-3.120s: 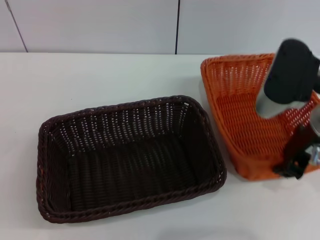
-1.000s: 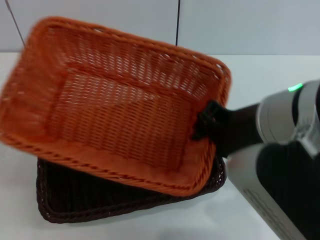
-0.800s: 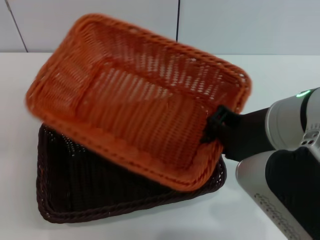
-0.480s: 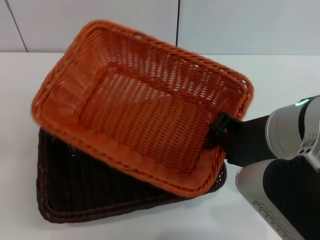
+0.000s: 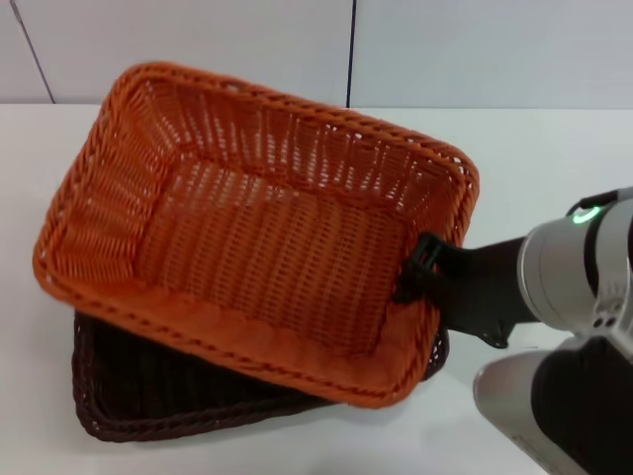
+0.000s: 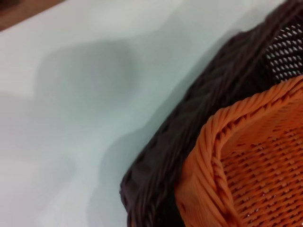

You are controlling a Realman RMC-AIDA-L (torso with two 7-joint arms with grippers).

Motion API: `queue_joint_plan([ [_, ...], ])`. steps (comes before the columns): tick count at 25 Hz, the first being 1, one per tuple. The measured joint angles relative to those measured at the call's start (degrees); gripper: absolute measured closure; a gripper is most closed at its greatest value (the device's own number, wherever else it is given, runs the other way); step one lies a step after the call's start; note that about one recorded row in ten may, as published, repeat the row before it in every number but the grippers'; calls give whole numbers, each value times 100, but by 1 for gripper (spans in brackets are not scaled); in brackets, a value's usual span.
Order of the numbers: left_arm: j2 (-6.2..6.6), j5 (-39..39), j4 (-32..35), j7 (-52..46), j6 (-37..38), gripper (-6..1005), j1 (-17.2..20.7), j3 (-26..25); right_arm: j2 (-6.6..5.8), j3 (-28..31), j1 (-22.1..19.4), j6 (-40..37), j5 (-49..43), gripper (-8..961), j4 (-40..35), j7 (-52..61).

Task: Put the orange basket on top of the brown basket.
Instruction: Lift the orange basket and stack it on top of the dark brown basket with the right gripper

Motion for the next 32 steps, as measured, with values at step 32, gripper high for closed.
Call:
queue_joint_plan([
  [32,47,-82,-38,19,-23,200,-19,227,22,-1410,-1461,1804,-1117,426,-116,121],
])
